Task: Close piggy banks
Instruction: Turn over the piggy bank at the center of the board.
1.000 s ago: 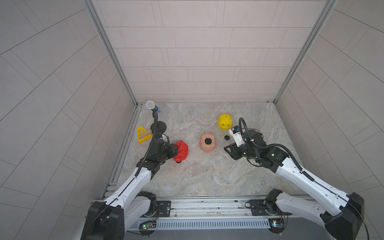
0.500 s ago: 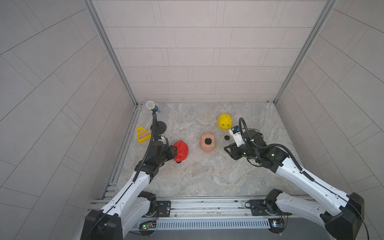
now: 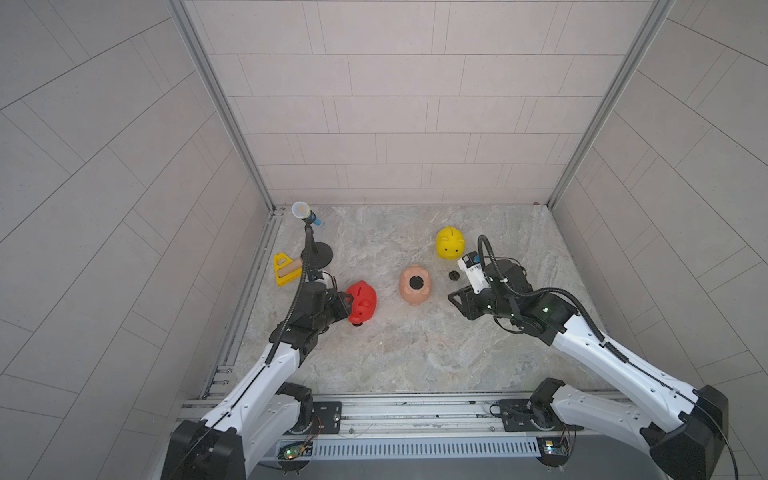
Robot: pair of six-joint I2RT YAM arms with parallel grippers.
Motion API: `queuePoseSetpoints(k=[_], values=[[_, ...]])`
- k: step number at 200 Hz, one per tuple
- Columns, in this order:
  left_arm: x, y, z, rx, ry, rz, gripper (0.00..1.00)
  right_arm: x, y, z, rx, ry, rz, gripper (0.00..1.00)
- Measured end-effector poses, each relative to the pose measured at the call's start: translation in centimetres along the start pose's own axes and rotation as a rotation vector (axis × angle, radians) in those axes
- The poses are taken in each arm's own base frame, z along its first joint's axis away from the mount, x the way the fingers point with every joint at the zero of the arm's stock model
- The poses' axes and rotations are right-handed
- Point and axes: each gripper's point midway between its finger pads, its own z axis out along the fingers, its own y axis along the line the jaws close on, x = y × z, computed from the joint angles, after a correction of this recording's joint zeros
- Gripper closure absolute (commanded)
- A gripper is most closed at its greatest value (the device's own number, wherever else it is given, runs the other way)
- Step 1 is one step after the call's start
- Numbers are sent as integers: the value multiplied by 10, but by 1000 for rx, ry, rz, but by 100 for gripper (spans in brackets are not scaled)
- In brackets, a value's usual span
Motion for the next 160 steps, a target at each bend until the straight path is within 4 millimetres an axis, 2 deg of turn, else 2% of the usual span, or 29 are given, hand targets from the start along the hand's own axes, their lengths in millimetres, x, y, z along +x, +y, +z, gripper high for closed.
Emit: queuePoseSetpoints(k=[66, 160], values=[[-6, 5, 0, -9, -16, -29, 65, 0, 0, 0, 0, 0, 0, 58], [-27, 19, 9, 26, -48, -167, 65, 0, 0, 0, 0, 0, 0, 58]])
